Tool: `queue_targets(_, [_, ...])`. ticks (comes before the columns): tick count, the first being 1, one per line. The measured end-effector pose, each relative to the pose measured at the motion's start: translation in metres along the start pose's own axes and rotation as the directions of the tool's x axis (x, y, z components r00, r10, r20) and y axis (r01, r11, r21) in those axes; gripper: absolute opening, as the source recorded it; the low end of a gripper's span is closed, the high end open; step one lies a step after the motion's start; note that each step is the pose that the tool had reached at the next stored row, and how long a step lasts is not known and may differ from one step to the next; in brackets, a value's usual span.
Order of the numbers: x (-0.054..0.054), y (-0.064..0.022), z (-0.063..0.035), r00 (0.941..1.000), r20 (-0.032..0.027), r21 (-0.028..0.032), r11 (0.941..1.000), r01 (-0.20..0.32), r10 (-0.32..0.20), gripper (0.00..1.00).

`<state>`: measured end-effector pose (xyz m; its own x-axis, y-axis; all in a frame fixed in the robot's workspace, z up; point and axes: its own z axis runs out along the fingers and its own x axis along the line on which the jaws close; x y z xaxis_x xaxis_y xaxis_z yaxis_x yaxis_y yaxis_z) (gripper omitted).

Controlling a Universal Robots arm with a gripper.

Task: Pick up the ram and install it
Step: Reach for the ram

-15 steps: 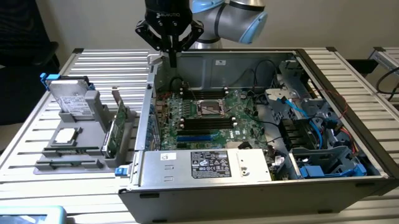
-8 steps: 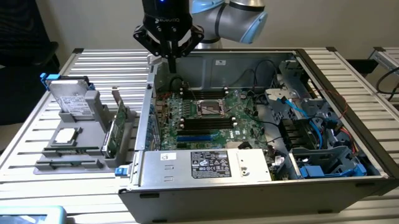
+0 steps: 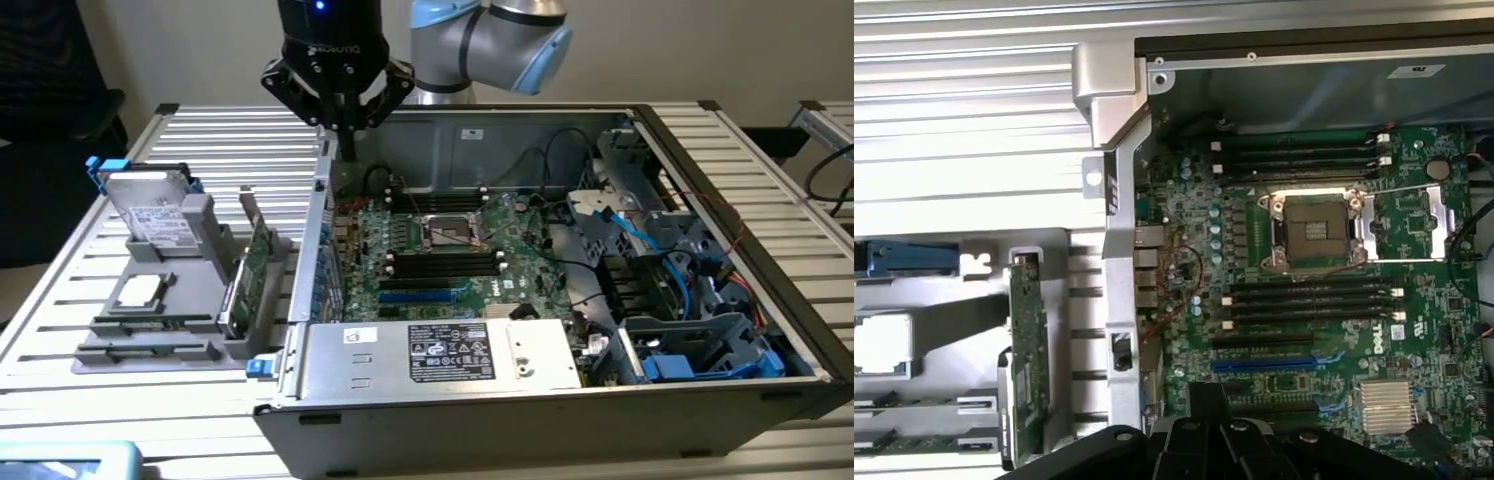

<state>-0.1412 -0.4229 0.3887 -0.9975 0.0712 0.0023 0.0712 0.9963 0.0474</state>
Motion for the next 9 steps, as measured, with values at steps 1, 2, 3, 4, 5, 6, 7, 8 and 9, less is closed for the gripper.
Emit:
queue_targets(1, [0.004, -0.0004, 0.0009, 1.0000, -0.0022, 0.0003, 1.0000, 0.000, 0.000, 0.11])
queue_targets(2, [0.008, -0.0007, 0.0018, 1.0000, -0.0042, 0.0006, 1.0000, 0.000, 0.000, 0.11])
queue_targets(3, [0.012, -0.0011, 0.0026, 1.0000, -0.0063, 0.0008, 1.0000, 0.000, 0.000, 0.11])
queue_targets(4, [0.017, -0.0014, 0.0035, 1.0000, -0.0085, 0.0010, 1.0000, 0.000, 0.000, 0.11])
queue_targets(5, [0.021, -0.0017, 0.0044, 0.9999, -0.0103, 0.0011, 1.0000, 0.000, 0.001, 0.11])
queue_targets(6, [0.025, -0.0021, 0.0053, 0.9999, -0.0121, 0.0013, 1.0000, -0.001, 0.001, 0.11])
queue_targets(7, [0.030, -0.0025, 0.0064, 0.9999, -0.0138, 0.0017, 1.0000, -0.001, 0.001, 0.11])
queue_targets(8, [0.034, -0.0029, 0.0074, 0.9999, -0.0151, 0.0018, 1.0000, -0.001, 0.001, 0.11])
queue_targets(9, [0.039, -0.0034, 0.0084, 0.9999, -0.0165, 0.0020, 1.0000, -0.001, 0.001, 0.11])
